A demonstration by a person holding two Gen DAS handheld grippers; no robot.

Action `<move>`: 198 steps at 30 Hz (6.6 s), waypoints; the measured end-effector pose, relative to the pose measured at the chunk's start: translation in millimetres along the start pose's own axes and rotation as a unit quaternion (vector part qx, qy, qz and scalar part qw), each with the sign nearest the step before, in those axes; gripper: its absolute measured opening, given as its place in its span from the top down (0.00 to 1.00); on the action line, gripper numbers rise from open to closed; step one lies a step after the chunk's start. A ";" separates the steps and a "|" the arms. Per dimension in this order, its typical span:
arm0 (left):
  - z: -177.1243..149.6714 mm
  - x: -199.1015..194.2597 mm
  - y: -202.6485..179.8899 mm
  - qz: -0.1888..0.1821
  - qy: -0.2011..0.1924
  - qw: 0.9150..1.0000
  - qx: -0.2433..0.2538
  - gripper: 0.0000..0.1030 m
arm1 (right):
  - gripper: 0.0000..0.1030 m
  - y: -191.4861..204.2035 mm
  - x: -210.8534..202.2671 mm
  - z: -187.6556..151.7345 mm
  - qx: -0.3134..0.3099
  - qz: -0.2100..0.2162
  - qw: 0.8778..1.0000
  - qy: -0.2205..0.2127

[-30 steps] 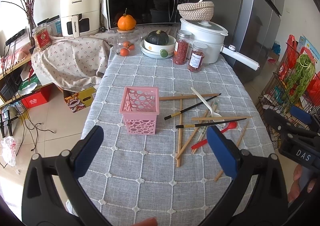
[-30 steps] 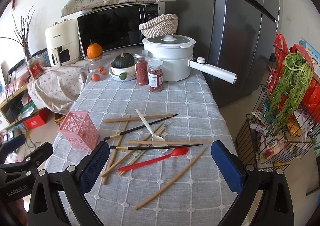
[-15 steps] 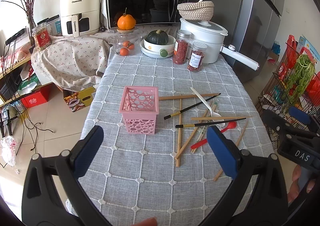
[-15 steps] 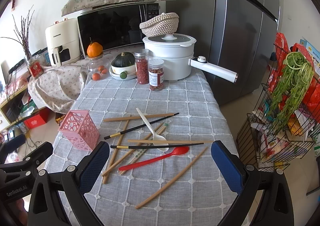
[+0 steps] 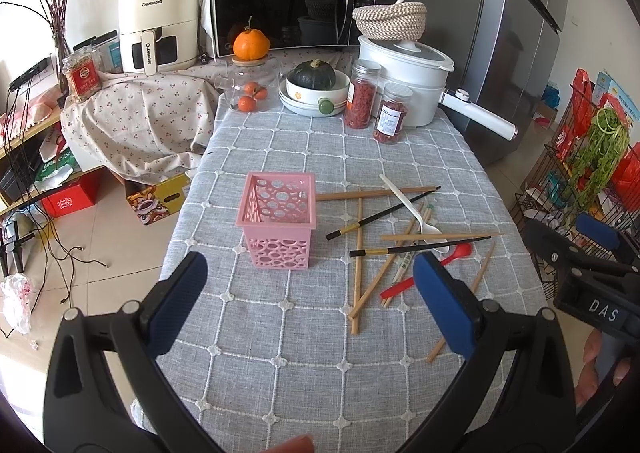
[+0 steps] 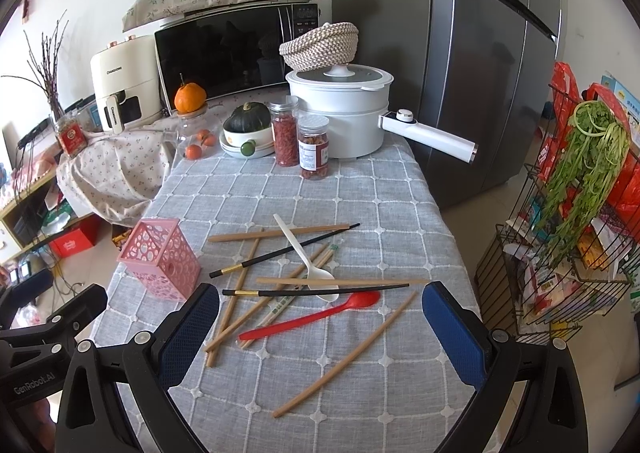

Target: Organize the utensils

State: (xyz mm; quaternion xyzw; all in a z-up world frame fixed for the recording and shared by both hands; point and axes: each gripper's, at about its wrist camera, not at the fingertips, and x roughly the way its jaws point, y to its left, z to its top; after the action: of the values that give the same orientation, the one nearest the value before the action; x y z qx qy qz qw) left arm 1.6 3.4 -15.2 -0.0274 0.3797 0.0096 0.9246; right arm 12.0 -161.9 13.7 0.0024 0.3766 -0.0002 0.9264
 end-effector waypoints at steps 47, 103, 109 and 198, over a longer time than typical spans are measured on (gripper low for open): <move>43.0 137.7 -102.9 -0.148 0.208 0.956 0.146 0.46 | 0.27 -125.9 116.6 12.1 0.124 0.011 0.973 0.194; 142.1 187.5 -111.7 -0.084 0.119 0.970 0.193 0.95 | 0.44 -147.6 163.7 -4.3 0.158 0.041 0.954 0.253; 141.9 121.5 -99.3 -0.117 0.047 0.981 0.150 0.95 | 0.48 -142.3 168.4 -4.3 0.154 0.038 0.955 0.252; 64.4 72.6 121.5 -0.029 -0.023 0.998 -0.046 0.25 | 0.95 89.1 36.3 104.7 0.066 0.227 0.968 -0.083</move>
State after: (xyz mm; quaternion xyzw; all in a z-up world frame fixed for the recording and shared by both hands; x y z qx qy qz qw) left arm 93.7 128.2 -25.8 -0.0805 0.3570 0.0013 0.9306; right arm 111.2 -73.3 63.8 0.1490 0.2871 0.1846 0.9281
